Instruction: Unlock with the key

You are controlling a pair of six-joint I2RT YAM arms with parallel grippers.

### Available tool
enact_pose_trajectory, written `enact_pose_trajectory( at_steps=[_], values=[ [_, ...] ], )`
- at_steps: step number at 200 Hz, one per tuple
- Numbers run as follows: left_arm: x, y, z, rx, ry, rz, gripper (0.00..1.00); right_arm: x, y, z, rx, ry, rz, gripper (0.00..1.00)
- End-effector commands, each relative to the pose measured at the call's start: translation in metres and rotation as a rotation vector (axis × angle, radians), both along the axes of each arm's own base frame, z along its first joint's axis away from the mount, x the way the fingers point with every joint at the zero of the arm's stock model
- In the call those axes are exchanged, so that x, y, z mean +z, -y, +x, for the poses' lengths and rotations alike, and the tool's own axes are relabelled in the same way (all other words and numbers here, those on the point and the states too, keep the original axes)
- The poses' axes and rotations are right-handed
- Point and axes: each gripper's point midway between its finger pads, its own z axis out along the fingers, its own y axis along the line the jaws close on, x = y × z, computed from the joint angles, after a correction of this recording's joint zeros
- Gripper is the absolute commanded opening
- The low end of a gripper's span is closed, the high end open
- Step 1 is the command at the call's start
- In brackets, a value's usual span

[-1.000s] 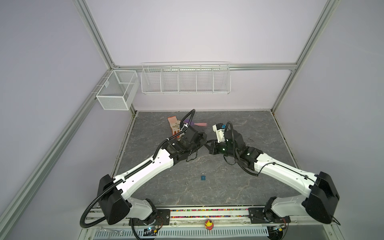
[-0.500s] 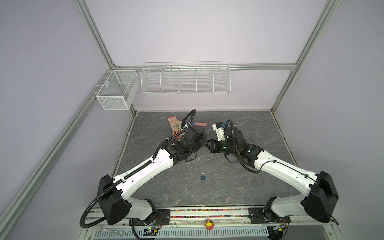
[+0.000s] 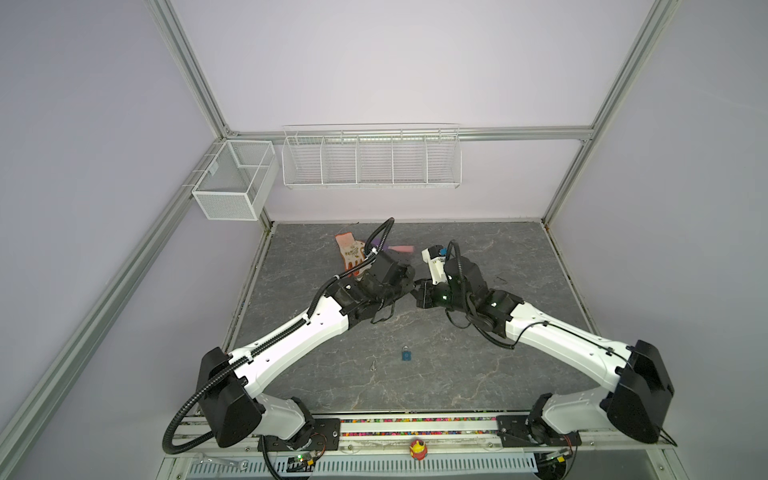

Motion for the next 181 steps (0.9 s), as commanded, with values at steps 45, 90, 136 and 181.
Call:
enact_pose_trajectory(
  at_steps=[45, 90, 136, 181],
  values=[
    [-0.001, -0.003, -0.01, -0.027, -0.017, -0.007, 0.0, 0.043, -0.005, 0.005, 0.013, 0.116, 0.089, 0.07],
    [0.016, -0.018, 0.002, 0.04, 0.061, 0.0, 0.0, 0.032, 0.007, -0.017, 0.077, 0.081, 0.094, 0.33],
    [0.019, -0.018, 0.002, 0.046, 0.07, -0.036, 0.0, 0.024, 0.005, -0.02, 0.137, -0.001, 0.166, 0.31],
    [0.022, -0.019, -0.001, 0.042, 0.067, -0.051, 0.0, 0.029, -0.005, -0.006, 0.148, -0.002, 0.206, 0.2]
  ],
)
